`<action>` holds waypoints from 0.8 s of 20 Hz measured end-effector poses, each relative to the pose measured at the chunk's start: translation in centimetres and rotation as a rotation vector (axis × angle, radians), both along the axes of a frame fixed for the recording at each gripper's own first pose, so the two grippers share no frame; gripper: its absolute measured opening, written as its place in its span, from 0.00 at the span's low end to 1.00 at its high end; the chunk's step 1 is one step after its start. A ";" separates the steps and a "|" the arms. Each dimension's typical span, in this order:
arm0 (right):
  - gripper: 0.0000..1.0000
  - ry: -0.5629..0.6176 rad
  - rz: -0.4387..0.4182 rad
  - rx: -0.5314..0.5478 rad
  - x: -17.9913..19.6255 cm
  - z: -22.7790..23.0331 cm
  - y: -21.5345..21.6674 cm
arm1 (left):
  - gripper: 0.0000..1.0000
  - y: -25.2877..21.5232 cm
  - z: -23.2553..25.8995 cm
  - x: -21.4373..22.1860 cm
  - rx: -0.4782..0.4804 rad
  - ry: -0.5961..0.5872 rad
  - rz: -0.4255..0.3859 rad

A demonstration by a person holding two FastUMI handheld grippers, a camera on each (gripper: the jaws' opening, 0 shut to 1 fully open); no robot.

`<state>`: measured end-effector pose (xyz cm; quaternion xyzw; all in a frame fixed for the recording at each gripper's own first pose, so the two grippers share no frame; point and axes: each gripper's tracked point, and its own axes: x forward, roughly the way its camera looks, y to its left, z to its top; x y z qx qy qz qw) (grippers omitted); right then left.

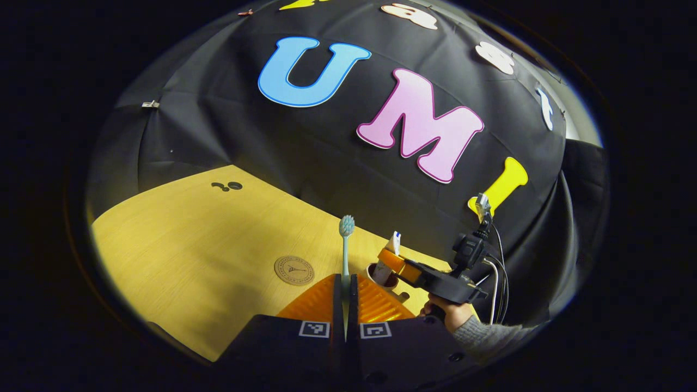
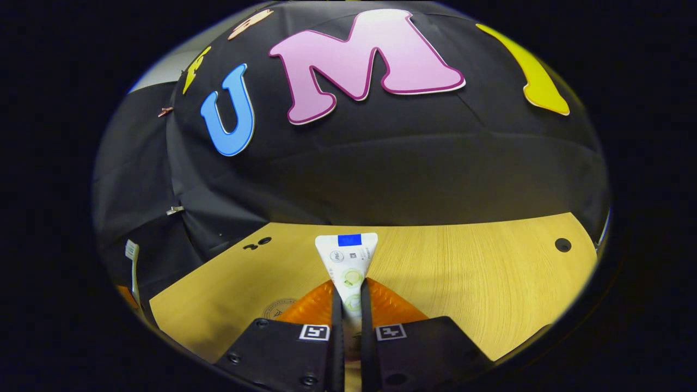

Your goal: Put the toothbrush and toothpaste on the desktop into the cup, then pick up the cup and place it on the coaster on the desktop.

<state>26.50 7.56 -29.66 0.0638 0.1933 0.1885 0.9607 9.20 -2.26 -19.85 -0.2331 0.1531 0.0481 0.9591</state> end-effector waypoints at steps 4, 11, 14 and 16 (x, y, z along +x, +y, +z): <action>0.25 0.038 0.019 -0.005 -1.1 -0.6 -0.1 | 0.06 -0.3 0.3 1.2 -0.007 -0.019 -0.001; 0.30 0.044 -0.015 0.087 -1.7 2.0 -1.6 | 0.06 -2.6 3.9 6.4 -0.076 -0.160 -0.017; 0.43 -0.028 -0.026 0.132 -2.0 5.9 -3.1 | 0.06 -3.3 5.1 9.5 -0.090 -0.222 -0.019; 0.43 -0.036 -0.039 0.156 -2.7 7.5 -4.5 | 0.06 -3.7 5.3 11.8 -0.094 -0.250 -0.018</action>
